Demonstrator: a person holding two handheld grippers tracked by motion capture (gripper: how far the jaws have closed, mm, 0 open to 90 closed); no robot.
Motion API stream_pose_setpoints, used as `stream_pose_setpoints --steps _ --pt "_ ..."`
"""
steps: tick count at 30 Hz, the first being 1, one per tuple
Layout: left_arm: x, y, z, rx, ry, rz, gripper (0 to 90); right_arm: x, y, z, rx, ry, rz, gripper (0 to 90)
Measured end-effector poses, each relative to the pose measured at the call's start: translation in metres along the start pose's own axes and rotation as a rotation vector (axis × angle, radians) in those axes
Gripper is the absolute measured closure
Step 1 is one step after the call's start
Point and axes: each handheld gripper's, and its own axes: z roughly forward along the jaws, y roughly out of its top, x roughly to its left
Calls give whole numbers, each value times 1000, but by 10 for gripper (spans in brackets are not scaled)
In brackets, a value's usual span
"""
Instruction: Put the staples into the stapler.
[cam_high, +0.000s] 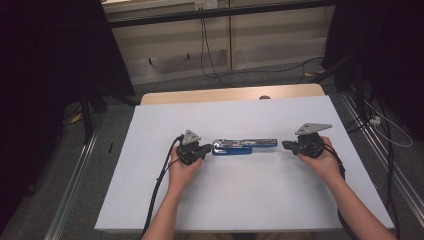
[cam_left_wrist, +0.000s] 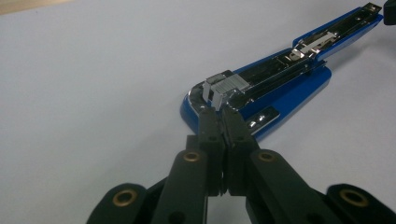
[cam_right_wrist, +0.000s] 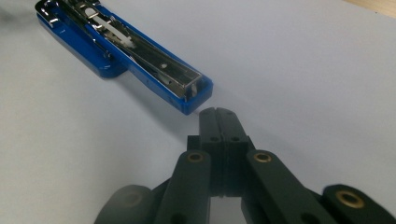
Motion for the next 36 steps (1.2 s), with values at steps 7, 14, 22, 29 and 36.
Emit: stream_pose_setpoints --steps 7,14,22,29,36 --pt "1 -4 7 32 2 -1 900 2 -2 9 31 12 -15 900" --pt "2 -4 8 29 1 -20 900 6 2 19 68 8 -43 900" --pt "2 -4 9 49 -5 -4 900 8 4 23 60 20 -48 900" --pt "1 -4 11 49 -7 -17 900 8 4 23 48 32 -44 900" --pt "2 -3 11 70 2 -7 900 7 4 22 40 40 -44 900"
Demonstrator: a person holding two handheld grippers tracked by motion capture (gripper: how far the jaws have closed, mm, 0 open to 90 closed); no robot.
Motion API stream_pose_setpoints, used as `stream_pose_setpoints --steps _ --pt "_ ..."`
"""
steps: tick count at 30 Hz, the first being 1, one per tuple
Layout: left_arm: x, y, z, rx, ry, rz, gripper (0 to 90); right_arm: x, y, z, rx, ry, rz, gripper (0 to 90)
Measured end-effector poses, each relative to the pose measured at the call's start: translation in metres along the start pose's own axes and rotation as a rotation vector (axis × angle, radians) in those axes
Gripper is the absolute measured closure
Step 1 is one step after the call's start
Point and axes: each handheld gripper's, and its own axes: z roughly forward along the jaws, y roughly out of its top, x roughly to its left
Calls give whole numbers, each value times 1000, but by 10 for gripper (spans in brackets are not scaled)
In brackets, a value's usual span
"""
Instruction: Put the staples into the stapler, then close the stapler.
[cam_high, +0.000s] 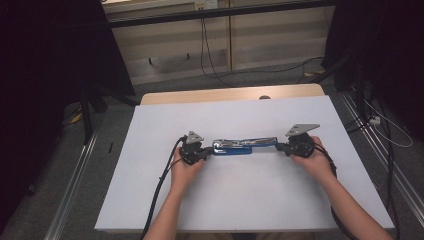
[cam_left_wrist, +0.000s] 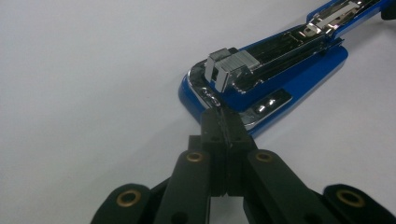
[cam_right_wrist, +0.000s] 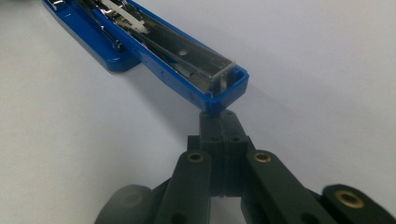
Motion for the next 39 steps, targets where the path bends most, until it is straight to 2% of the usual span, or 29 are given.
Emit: stream_pose_setpoints --steps 6,12,33,36,39 --pt "-1 0 1 -3 1 -24 900 0 1 0 -8 4 -1 900" --pt "0 1 2 2 15 -14 900 0 3 -2 -16 6 -3 900" --pt "0 0 0 0 4 -30 895 5 12 -6 -47 21 -12 900" --pt "1 0 -2 -10 9 -35 856 6 10 -7 -71 37 12 849" --pt "1 1 -4 -27 2 -57 797 10 10 -7 -91 41 15 760"
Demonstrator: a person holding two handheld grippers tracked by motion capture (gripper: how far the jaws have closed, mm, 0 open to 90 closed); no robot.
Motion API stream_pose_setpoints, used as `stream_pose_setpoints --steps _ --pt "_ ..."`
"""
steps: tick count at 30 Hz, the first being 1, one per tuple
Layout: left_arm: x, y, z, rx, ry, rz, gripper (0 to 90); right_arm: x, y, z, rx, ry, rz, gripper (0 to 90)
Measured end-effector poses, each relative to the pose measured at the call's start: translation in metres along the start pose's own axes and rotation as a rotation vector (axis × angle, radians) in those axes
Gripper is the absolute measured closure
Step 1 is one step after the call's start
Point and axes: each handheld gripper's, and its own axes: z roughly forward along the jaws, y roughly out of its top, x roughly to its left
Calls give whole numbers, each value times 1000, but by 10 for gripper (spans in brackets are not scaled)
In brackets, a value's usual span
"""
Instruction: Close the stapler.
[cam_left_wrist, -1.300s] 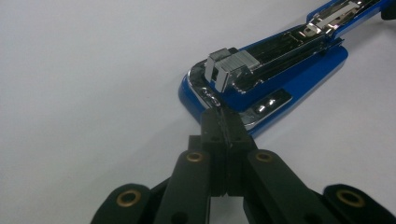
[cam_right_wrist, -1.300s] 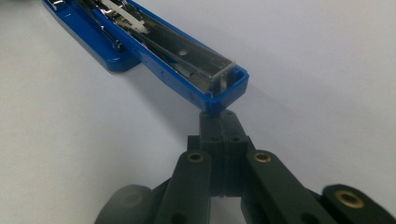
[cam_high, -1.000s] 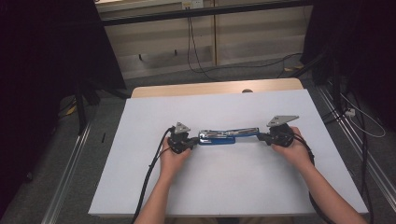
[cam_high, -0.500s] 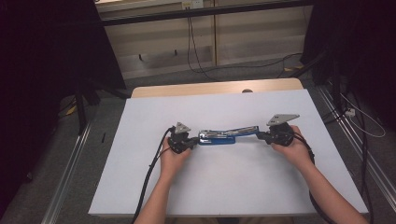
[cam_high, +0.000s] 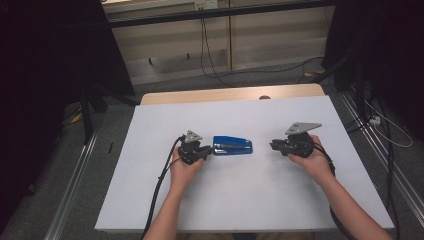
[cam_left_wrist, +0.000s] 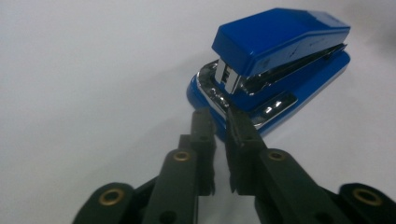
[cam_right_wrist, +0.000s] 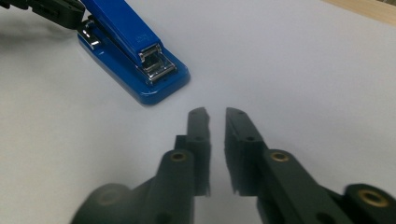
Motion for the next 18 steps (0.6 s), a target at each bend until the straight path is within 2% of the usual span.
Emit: stream_pose_setpoints --steps 7,9,12,13,14,15,18 --pt "-1 5 -13 -36 -17 3 579 8 1 -5 -34 3 24 571" --pt "-3 5 -19 -44 -32 16 555 11 0 -7 -49 13 37 518" --pt "-3 5 -30 -66 -59 6 463 15 -1 -11 -62 25 47 468" --pt "-3 5 -33 -70 -58 12 445 17 -2 -12 -60 25 51 435" --pt "-4 4 -35 -82 -57 -9 408 19 -4 -13 -62 26 49 425" --pt "-3 4 -39 -82 -64 -7 379 22 -5 -14 -63 29 52 414" --pt "-4 0 -46 -86 -73 -8 338 27 -10 -17 -63 31 51 375"
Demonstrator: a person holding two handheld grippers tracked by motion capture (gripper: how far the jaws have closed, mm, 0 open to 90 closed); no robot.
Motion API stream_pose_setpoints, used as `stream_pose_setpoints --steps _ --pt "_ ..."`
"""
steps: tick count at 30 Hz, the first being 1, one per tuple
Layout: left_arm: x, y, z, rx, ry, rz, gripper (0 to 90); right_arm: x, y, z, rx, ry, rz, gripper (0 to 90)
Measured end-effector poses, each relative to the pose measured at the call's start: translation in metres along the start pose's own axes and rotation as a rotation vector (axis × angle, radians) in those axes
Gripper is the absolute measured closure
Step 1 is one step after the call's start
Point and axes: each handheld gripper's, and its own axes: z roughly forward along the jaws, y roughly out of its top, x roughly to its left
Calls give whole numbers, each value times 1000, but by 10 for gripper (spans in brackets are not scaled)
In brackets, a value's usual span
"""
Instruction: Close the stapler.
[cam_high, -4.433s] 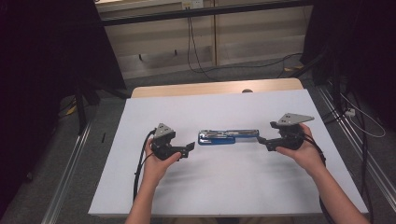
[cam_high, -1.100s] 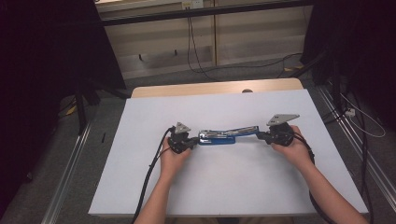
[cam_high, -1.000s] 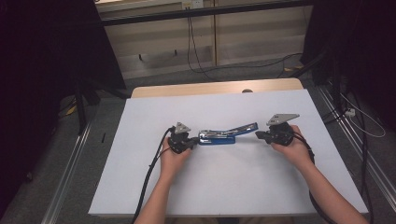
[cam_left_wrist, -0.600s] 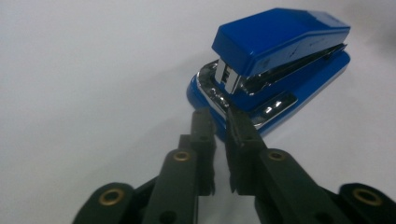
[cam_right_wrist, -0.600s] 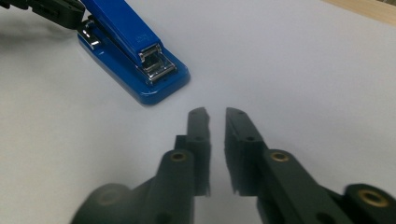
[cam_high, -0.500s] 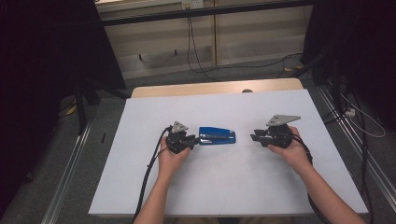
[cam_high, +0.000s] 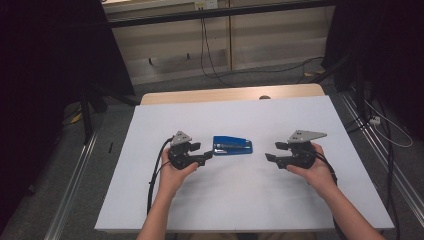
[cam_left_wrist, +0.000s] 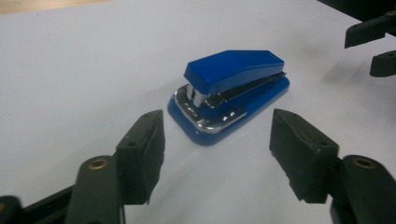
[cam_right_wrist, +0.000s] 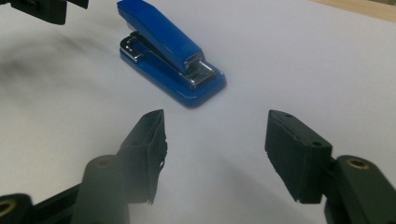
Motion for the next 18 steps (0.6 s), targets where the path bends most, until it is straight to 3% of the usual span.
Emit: stream_pose_setpoints --steps 4,18 --pt "-1 -6 -11 7 -9 10 286 5 -5 -7 3 -2 -3 345" --pt "8 -25 -48 -2 32 -1 192 15 -22 -33 4 -15 2 258"
